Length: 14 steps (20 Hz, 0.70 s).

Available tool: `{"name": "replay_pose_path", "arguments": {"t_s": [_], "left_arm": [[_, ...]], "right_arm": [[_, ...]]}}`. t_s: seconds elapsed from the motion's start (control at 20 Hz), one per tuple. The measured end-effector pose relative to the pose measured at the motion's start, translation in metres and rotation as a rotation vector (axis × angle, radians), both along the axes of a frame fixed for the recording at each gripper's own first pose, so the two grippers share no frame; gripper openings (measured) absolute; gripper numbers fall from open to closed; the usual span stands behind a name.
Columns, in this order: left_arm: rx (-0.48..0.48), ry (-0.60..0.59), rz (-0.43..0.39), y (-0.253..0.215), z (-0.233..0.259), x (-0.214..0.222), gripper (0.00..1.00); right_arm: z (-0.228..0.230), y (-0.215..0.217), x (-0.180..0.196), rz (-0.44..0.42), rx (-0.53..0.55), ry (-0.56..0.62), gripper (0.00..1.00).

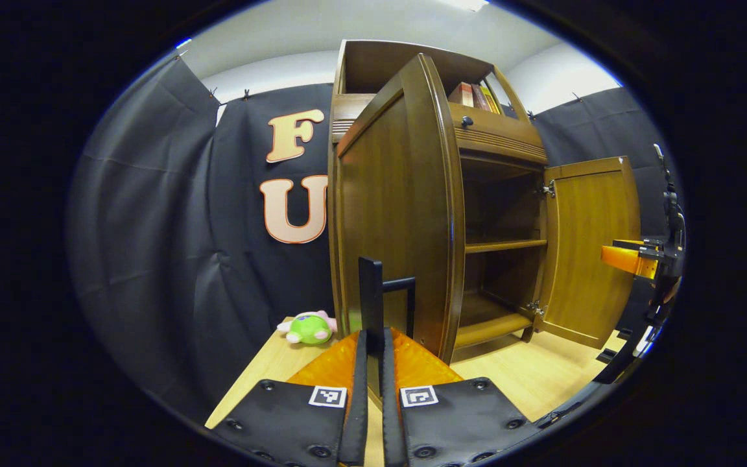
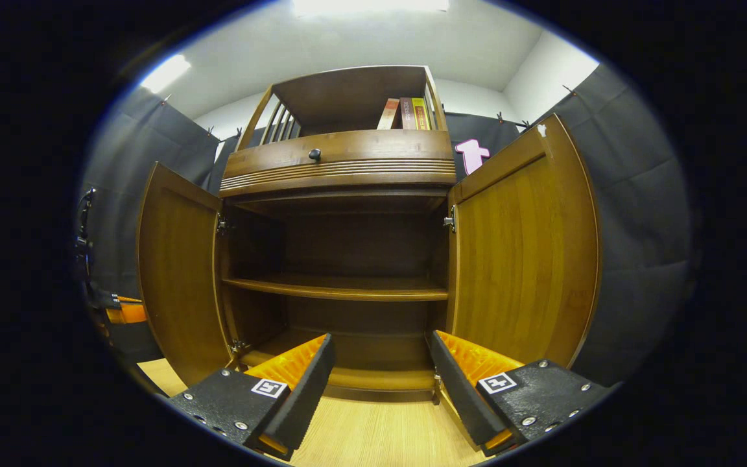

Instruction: Open the right door of the double-door shoe cabinet with the right hand, and open the left door with the left hand.

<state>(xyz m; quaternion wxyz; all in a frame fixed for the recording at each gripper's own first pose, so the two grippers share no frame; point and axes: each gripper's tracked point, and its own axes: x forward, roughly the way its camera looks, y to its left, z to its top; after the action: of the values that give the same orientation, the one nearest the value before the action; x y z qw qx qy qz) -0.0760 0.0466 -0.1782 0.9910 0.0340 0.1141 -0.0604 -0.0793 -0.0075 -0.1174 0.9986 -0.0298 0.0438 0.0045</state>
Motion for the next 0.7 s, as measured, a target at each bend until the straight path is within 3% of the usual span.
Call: {"name": "replay_pose_path", "arguments": {"t_s": [0.45,0.6,0.7], "left_arm": [[0.025,-0.013,0.084,0.045,0.007,-0.001,0.17],[0.015,-0.016,0.124,0.064,0.006,0.001,0.07],[-0.021,-0.016,0.135,0.073,0.006,0.001,0.10]], "right_arm": [[-0.003,0.007,0.005,0.013,0.000,0.004,1.00],[-0.005,0.010,0.005,0.020,-0.008,0.010,1.00],[-0.006,0.012,0.005,0.022,-0.007,0.011,1.00]]}}
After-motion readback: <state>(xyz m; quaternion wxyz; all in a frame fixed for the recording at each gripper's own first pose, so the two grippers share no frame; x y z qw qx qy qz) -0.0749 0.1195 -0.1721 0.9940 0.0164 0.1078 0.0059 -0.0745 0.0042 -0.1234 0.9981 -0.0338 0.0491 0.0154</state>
